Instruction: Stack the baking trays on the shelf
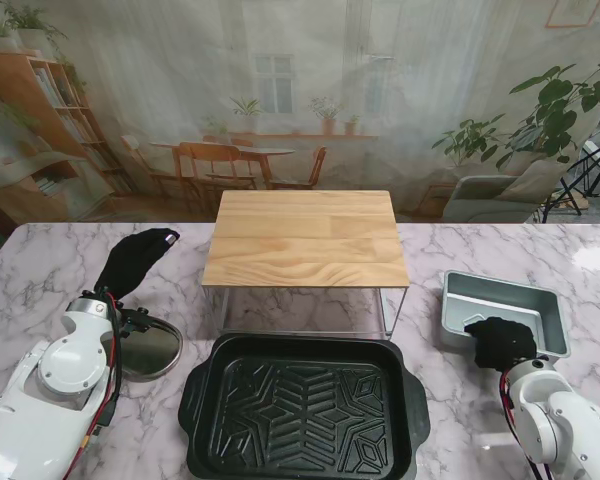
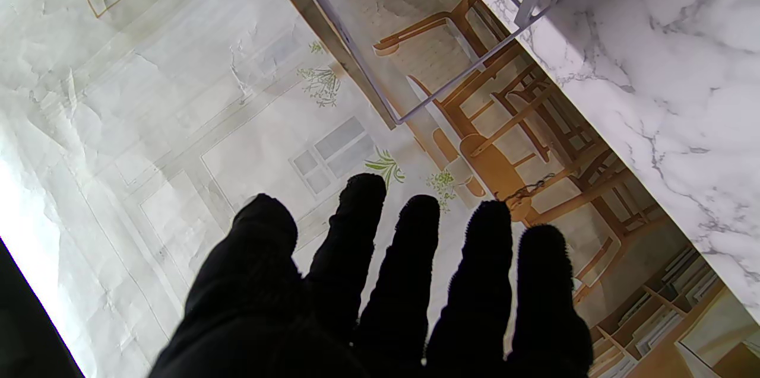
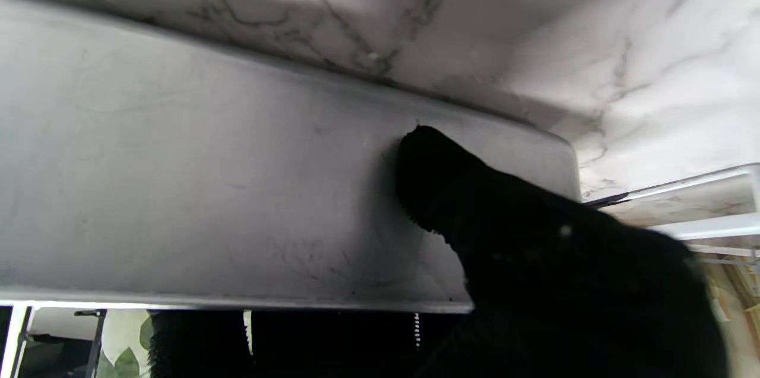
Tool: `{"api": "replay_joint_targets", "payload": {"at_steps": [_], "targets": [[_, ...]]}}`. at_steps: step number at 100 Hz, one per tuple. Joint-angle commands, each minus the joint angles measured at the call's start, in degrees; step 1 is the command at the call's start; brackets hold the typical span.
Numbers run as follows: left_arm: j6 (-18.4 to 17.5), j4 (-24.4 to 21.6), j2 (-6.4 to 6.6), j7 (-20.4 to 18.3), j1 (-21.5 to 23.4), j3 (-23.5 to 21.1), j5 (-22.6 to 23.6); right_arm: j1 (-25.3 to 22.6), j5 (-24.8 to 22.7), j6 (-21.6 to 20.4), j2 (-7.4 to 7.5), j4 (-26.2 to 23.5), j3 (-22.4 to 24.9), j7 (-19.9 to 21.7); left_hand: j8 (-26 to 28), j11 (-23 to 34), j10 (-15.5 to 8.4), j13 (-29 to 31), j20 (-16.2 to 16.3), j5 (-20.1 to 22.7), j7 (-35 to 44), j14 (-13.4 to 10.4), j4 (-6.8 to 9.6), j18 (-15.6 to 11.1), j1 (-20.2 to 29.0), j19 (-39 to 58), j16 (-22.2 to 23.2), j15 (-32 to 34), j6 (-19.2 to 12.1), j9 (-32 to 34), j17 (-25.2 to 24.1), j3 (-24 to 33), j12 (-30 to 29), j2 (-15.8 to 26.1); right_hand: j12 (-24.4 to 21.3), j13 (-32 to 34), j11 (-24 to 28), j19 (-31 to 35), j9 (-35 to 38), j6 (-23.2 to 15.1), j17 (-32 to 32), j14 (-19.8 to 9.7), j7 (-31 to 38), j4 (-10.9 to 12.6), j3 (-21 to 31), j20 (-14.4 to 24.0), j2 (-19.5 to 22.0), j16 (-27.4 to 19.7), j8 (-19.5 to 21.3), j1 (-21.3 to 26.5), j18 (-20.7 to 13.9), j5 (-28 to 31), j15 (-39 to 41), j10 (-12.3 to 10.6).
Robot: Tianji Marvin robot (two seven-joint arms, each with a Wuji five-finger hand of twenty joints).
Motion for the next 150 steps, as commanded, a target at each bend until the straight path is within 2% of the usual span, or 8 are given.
{"api": "replay_joint_targets", "payload": {"at_steps": [1,47,78,109,150], "targets": [[-0.2,0.28,-0.18,-0.56,-0.1,0.2,0.03,-1.24,-0.4,-0.48,0.03,-0.3,0.38,-0.46,0.31,0.84,-0.32,0.59,-0.72,0.91,0.57,-0.11,-1.04,-2.34,1.16,1.23,0.48,1.36,-1.53,1.75,-0.13,-0.68,0.46,1.51,0.92,3.89,2.67,10.59,1.55,-3.78,4.26,2.05,14.73,2.43,7.86,1.74,6.97,1.96,6.69,7.61,0.14,16.96,8.07,1.33],[-0.5,0.37,-0.22,-0.43,-0.09,0.17,-0.13,-4.07,-0.85,-5.27,-0.48,-4.61,4.54,-4.43,0.1,0.86,-0.19,0.53,-0.94,0.84,0.45,-0.08,-1.08,-2.52,0.93,0.96,0.47,1.36,-1.33,1.65,-0.22,-0.71,0.47,1.71,1.51,6.41,6.02,12.47,2.42,-1.84,6.6,2.18,14.8,1.65,8.97,2.48,5.66,3.38,8.8,8.35,1.03,18.87,10.66,2.6],[-0.71,0.49,-0.24,-0.32,-0.14,0.15,-0.16,-7.5,-2.06,-8.86,-0.82,-9.31,8.5,-7.06,0.08,0.9,-0.19,0.52,-0.98,0.92,0.5,0.01,-1.11,-2.57,0.78,0.94,0.49,1.38,-1.39,1.79,-0.21,-0.74,0.48,1.76,2.07,7.2,7.98,13.18,2.64,-1.55,7.6,1.72,16.18,1.55,9.43,2.9,5.44,4.11,10.73,8.19,0.86,20.09,12.26,2.8],[-0.99,0.56,-0.26,-0.21,-0.12,0.05,-0.18,-11.67,-2.61,-11.69,-1.1,-16.16,11.62,-5.36,0.04,0.92,-0.14,0.57,-1.03,0.95,0.55,-0.04,-1.13,-2.72,0.72,0.9,0.51,1.44,-1.51,1.8,-0.18,-0.75,0.49,1.76,2.07,7.21,8.33,13.76,2.81,-1.19,8.37,2.02,15.52,1.38,9.45,3.29,5.1,4.57,11.52,8.53,1.36,19.91,13.67,3.41],[-1.41,0.72,-0.28,0.0,-0.14,-0.1,-0.05,-22.01,-2.67,-16.21,-1.84,-28.25,16.15,-2.47,-0.06,0.98,-0.21,0.57,-1.08,1.03,0.54,-0.07,-1.18,-2.78,0.54,0.83,0.51,1.44,-1.43,1.84,-0.2,-0.8,0.52,1.9,2.21,7.11,8.02,13.93,2.94,-0.8,8.8,2.21,14.65,1.11,9.18,3.35,4.71,4.45,11.97,8.99,1.69,19.83,14.46,3.84]]}}
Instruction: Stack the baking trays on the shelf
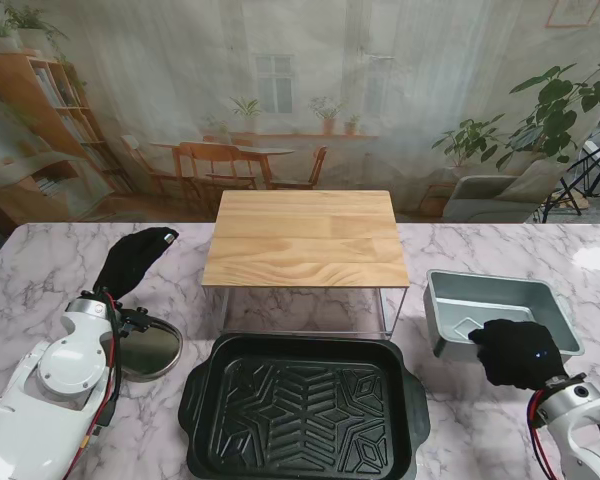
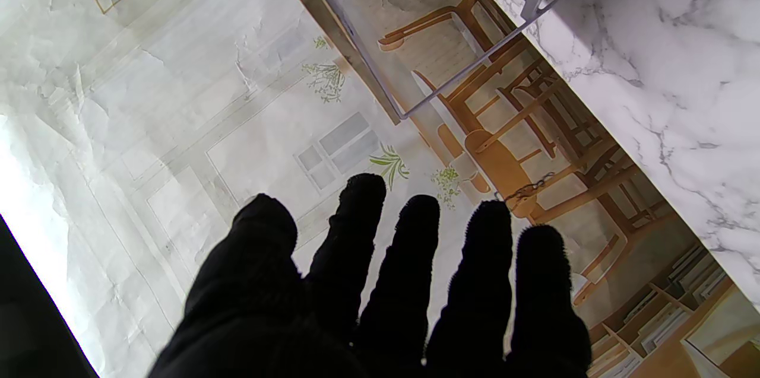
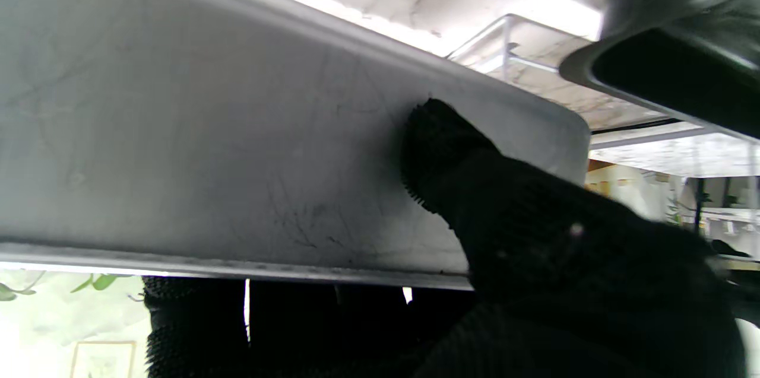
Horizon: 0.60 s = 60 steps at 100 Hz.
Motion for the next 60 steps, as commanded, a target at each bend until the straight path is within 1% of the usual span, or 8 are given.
{"api": "replay_joint_targets", "payload": {"at_steps": [1,17,35,49,60], "targets": [[-0.18,0.24,-0.19,-0.53,-0.08,0.06,0.02,-1.76,0.13,-0.66,-0.09,-2.33,0.51,-0.28,-0.07,0.97,-0.19,0.54,-0.86,1.0,0.51,-0.06,-1.18,-2.17,0.59,0.83,0.5,1.37,-1.41,1.8,-0.2,-0.79,0.51,1.92,0.56,3.61,1.91,10.79,0.86,-5.98,3.68,1.87,14.47,7.57,8.41,3.44,10.06,1.66,5.33,9.04,2.26,12.91,8.74,1.13],[-0.38,0.34,-0.16,-0.55,-0.13,0.03,0.17,-6.43,0.02,-1.65,-0.47,-6.14,2.15,-0.28,-0.09,0.97,-0.11,0.54,-0.87,0.92,0.5,-0.08,-1.18,-2.19,0.58,0.81,0.51,1.38,-1.44,1.82,-0.21,-0.78,0.5,1.96,0.55,3.57,1.67,10.76,0.75,-5.65,3.65,1.94,14.13,7.46,8.05,3.43,10.05,1.49,5.42,9.34,2.2,12.68,8.61,1.3],[-0.5,0.44,-0.15,-0.44,-0.17,0.04,0.42,-11.61,-0.92,-2.05,-0.96,-8.85,3.37,-3.03,-0.1,0.96,-0.09,0.59,-0.9,0.86,0.5,-0.05,-1.19,-2.21,0.59,0.78,0.51,1.38,-1.51,1.84,-0.19,-0.78,0.5,1.9,0.65,3.55,1.55,10.74,0.77,-5.33,3.65,2.04,13.9,7.38,7.71,3.44,10.03,1.39,5.55,9.65,2.21,12.63,8.54,1.48],[-0.47,0.56,-0.11,-0.49,-0.26,0.18,0.66,-14.48,-1.61,-2.21,-1.26,-10.36,3.72,-5.41,-0.14,0.98,-0.19,0.61,-0.92,0.85,0.48,-0.13,-1.2,-2.18,0.51,0.73,0.51,1.39,-1.46,1.83,-0.23,-0.8,0.51,1.93,0.72,3.53,1.45,10.73,0.76,-5.17,3.63,2.03,13.75,7.38,7.56,3.45,10.01,1.36,5.64,9.76,2.22,12.69,8.51,1.53],[-0.43,0.6,-0.09,-0.55,-0.3,0.27,0.79,-16.05,-1.75,-2.65,-1.36,-11.68,3.78,-5.57,-0.2,1.02,-0.2,0.61,-0.93,0.87,0.45,-0.08,-1.2,-2.18,0.44,0.72,0.51,1.39,-1.34,1.86,-0.22,-0.82,0.52,2.03,0.78,3.57,1.37,10.7,0.77,-5.05,3.59,2.17,13.62,7.34,7.41,3.45,10.02,1.36,5.71,9.87,2.22,12.71,8.53,1.64]]}}
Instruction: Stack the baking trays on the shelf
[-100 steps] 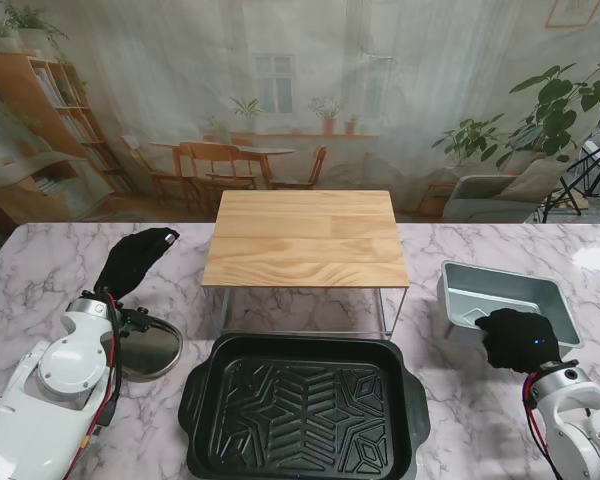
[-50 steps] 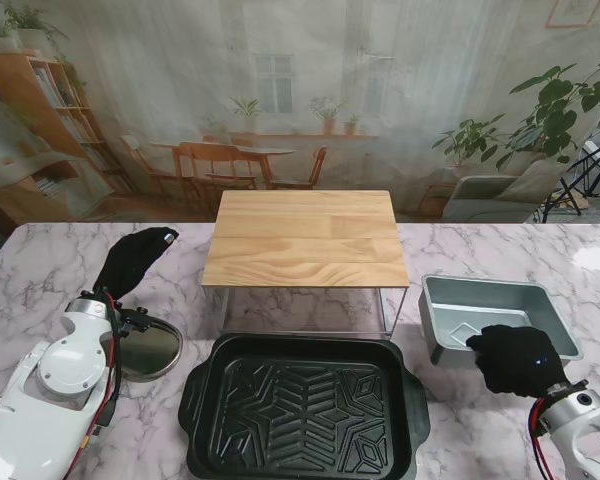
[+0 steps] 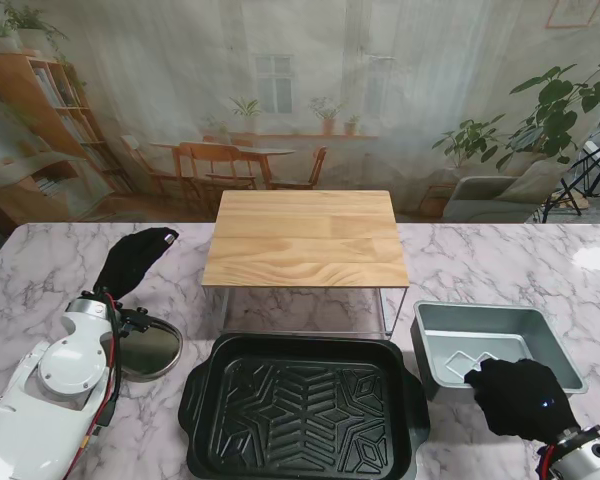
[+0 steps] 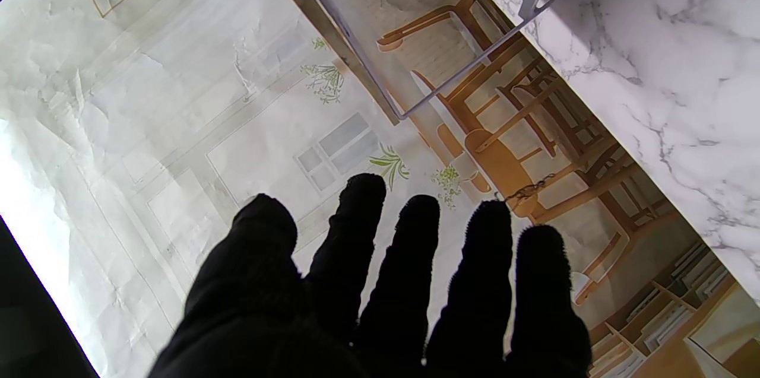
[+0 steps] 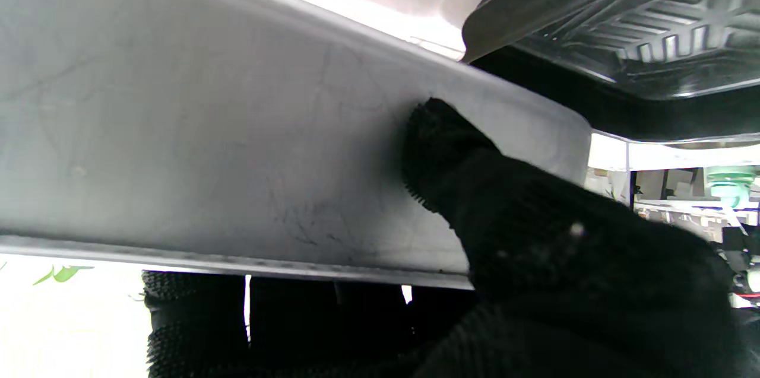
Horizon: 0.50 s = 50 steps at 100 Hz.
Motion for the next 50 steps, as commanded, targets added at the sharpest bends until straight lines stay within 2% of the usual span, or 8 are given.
{"api": "replay_joint_targets", "payload": {"at_steps": [1,27,50], "targets": [[-0.04,0.23,-0.09,-0.69,-0.16,0.21,0.16,-0.9,-0.29,-0.44,-0.08,-1.89,0.09,-0.24,-0.21,1.01,-0.13,0.56,-0.92,0.86,0.44,-0.05,-1.2,-2.16,0.43,0.72,0.51,1.37,-1.31,1.85,-0.22,-0.82,0.52,2.05,0.71,3.51,1.37,10.68,0.77,-5.39,3.56,2.15,13.6,7.5,7.48,3.45,10.06,1.35,5.09,9.88,2.22,12.66,8.49,1.02],[-0.39,0.24,-0.12,-0.62,-0.14,0.2,0.02,-3.32,-2.08,-1.45,0.25,-5.37,-1.83,1.07,-0.2,1.04,-0.2,0.63,-0.91,1.1,0.56,-0.1,-1.2,-2.16,0.56,0.76,0.5,1.37,-1.63,2.0,-0.14,-0.78,0.52,1.8,0.75,3.64,1.03,10.71,0.94,-4.79,3.63,2.25,12.72,7.44,7.22,3.56,9.9,1.49,5.01,10.22,2.66,12.26,8.83,1.48],[-0.46,0.26,-0.1,-0.67,-0.17,0.3,0.07,-4.12,0.16,-4.16,0.53,-8.59,-3.07,7.56,-0.26,1.01,-0.26,0.66,-0.94,1.19,0.58,-0.12,-1.23,-2.15,0.49,0.72,0.51,1.38,-1.63,2.11,-0.12,-0.79,0.51,1.82,0.84,3.62,0.83,10.77,0.95,-4.49,3.74,2.34,12.0,7.33,6.8,3.67,9.95,1.51,4.85,10.59,2.77,11.89,9.06,1.91]]}}
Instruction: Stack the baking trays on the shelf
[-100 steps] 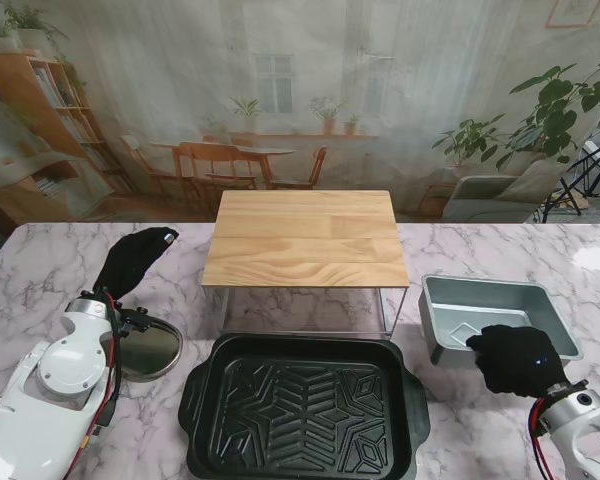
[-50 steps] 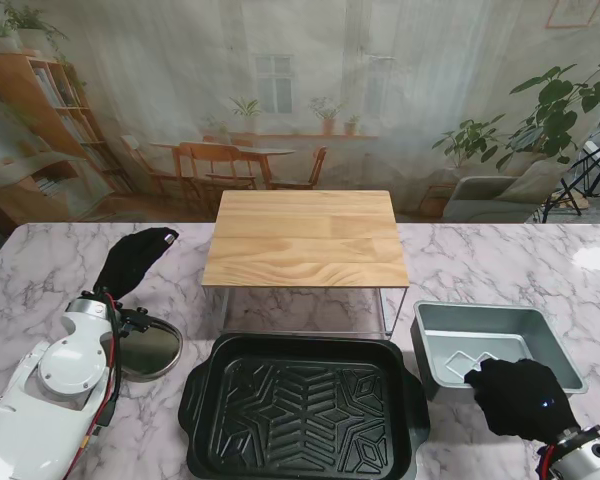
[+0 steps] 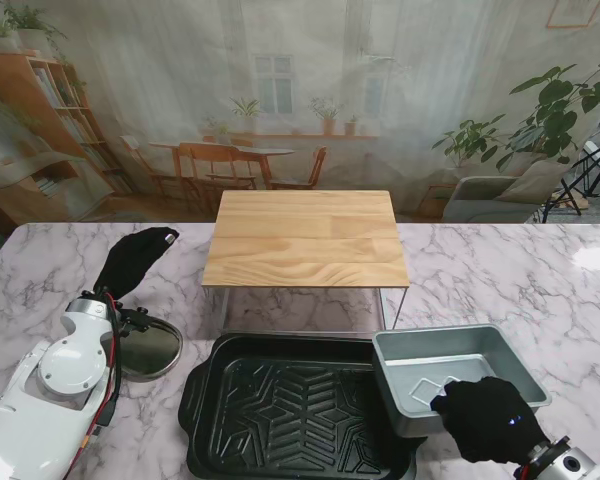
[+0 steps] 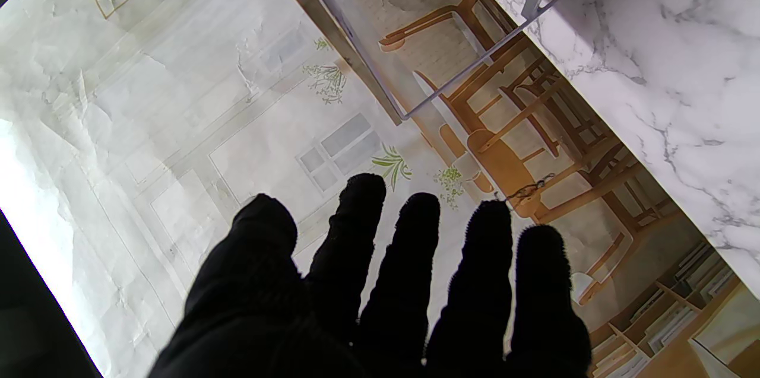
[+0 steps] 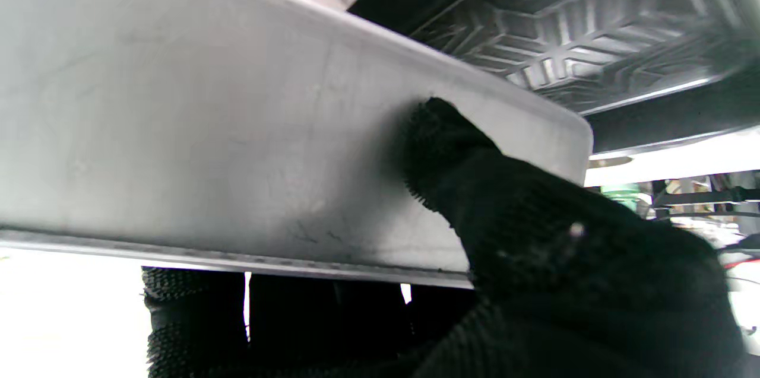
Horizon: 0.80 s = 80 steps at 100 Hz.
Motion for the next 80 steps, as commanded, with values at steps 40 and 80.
{"api": "replay_joint_targets", "payload": {"at_steps": [40,80], "targets": [[0.13,0.01,-0.09,-0.95,-0.06,0.46,-0.29,3.52,7.82,-4.44,1.14,-3.55,-3.06,10.99,-0.31,0.76,-0.18,0.67,-0.98,1.23,0.59,-0.12,-1.24,-2.22,0.5,0.64,0.52,1.39,-1.69,1.48,-0.11,-0.78,0.53,1.81,0.89,3.59,0.64,10.57,0.93,-4.58,4.09,2.36,10.48,7.23,6.56,3.91,10.02,1.61,4.51,11.03,2.89,11.1,9.48,2.22],[-0.01,-0.32,-0.12,-1.26,0.08,0.5,-1.2,10.74,15.61,-5.38,2.87,-5.48,-8.69,22.46,-0.44,0.8,-0.19,0.69,-1.01,1.35,0.55,-0.09,-1.25,-2.22,0.44,0.58,0.53,1.4,-1.6,1.58,-0.15,-0.81,0.56,1.88,0.83,3.55,0.42,10.74,1.04,-4.22,4.27,2.38,9.76,7.25,6.45,4.05,10.03,1.6,4.25,11.18,2.91,10.54,9.93,2.48]]}}
